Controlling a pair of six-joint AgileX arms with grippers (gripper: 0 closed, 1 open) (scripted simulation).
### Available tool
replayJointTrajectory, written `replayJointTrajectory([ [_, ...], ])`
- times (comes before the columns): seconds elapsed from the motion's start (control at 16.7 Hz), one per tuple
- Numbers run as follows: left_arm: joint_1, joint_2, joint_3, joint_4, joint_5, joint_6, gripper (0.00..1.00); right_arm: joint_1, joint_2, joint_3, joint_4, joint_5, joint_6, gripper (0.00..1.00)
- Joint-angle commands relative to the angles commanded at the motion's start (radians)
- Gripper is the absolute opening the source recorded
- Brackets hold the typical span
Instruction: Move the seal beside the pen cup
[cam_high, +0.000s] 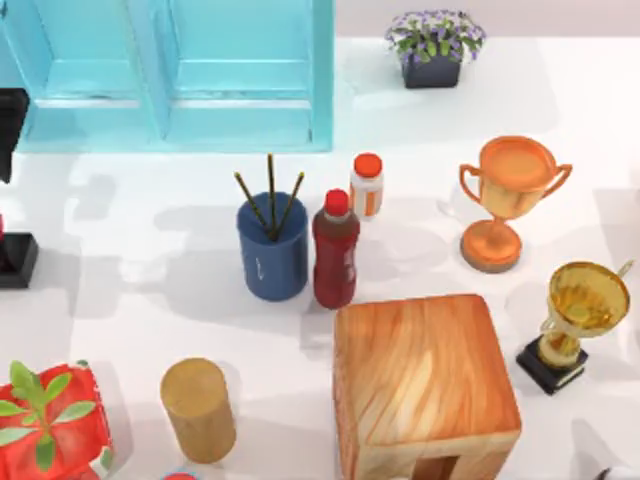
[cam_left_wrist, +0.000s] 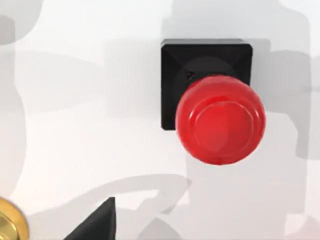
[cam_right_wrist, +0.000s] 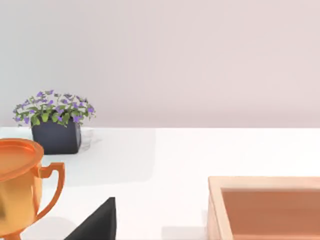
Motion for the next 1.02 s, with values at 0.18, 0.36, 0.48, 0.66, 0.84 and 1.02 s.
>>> replayJointTrajectory([
  [0.18,0.005,0.084,0.088,-0.059,-0.001,0.007,1.0,0.0,0.0,0.0,0.0,0.0,0.0,1.0],
  [0.36,0.005,0.092,0.097,-0.065,-0.001,0.007,1.0,0.0,0.0,0.0,0.0,0.0,0.0,1.0],
  [0.48,0.0,0.09,0.094,-0.062,-0.001,0.007,1.0,0.0,0.0,0.0,0.0,0.0,0.0,1.0],
  [0.66,0.003,0.097,0.056,-0.023,-0.001,0.005,1.0,0.0,0.0,0.0,0.0,0.0,0.0,1.0],
  [0.84,0.005,0.115,-0.048,0.105,-0.001,0.007,1.0,0.0,0.0,0.0,0.0,0.0,0.0,1.0],
  [1.02,0.007,0.139,-0.164,0.251,-0.001,0.01,1.0,0.0,0.0,0.0,0.0,0.0,0.0,1.0],
])
